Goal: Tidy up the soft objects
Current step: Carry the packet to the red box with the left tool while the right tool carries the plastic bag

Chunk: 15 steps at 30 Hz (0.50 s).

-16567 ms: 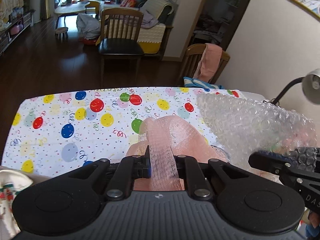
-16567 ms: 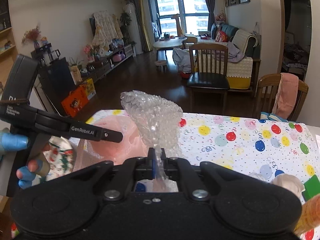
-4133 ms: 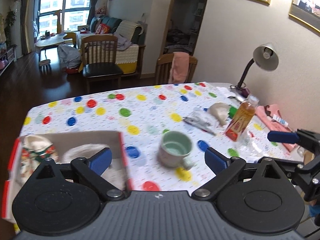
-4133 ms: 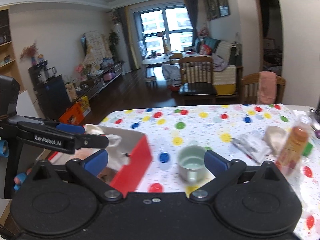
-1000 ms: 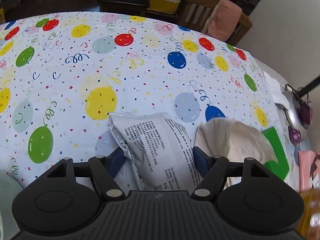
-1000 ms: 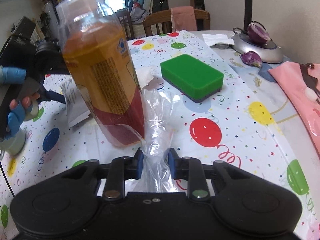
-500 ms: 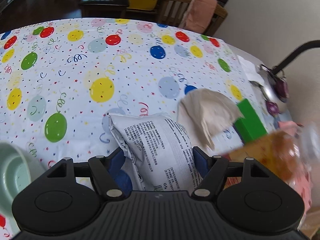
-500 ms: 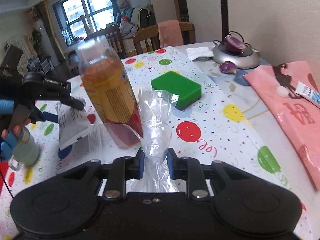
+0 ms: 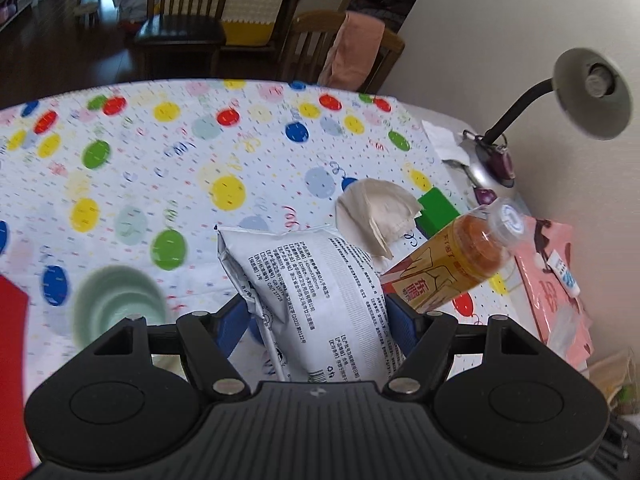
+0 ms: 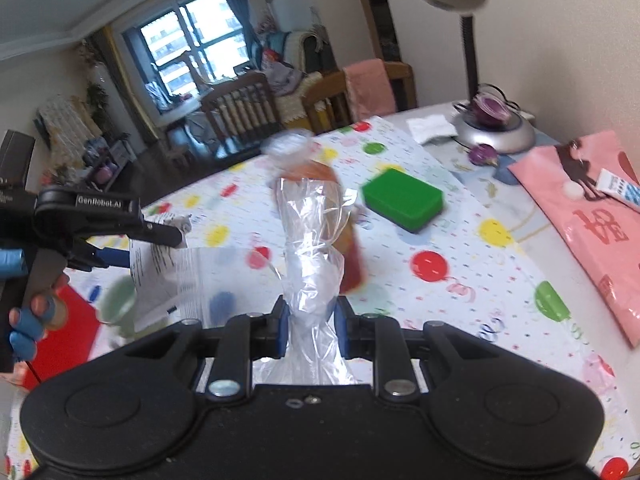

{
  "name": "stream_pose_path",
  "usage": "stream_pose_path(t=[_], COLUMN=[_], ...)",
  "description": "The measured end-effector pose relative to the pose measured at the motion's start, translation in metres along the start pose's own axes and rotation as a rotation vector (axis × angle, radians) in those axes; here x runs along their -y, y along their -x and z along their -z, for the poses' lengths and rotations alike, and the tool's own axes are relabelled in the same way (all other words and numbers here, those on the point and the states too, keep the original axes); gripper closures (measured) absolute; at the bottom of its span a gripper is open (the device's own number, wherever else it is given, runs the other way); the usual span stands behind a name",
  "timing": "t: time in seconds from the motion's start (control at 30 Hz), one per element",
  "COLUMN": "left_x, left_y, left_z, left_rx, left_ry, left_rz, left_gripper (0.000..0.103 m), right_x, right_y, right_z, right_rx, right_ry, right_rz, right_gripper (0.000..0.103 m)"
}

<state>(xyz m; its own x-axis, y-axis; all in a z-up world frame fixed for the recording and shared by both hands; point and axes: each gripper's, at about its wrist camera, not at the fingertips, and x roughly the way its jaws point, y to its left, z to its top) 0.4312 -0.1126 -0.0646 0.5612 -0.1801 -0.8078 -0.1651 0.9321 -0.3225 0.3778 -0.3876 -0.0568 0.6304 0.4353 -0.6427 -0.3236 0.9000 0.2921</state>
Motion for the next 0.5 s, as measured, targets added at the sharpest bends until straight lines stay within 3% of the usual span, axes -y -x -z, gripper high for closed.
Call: stream_pose_path(t=[0.27,0.5], left_x=[-0.047,-0.106], left_y=[0.067,0.120], left_z=[0.008,0.015], left_rx=[0.035,0.063], left_ry=[-0.021,0.031], left_rz=[0.011,0.020], left_gripper=[0.030,0.030], right_x=[-0.064,-0.126], right_y=[0.012,0.009], right_z=[-0.010,-0.013], right_rx=[0.012,0.001], right_ry=[0.064,0.131], right_rz=[-0.098,-0.176], right_gripper=[0.081,0.081])
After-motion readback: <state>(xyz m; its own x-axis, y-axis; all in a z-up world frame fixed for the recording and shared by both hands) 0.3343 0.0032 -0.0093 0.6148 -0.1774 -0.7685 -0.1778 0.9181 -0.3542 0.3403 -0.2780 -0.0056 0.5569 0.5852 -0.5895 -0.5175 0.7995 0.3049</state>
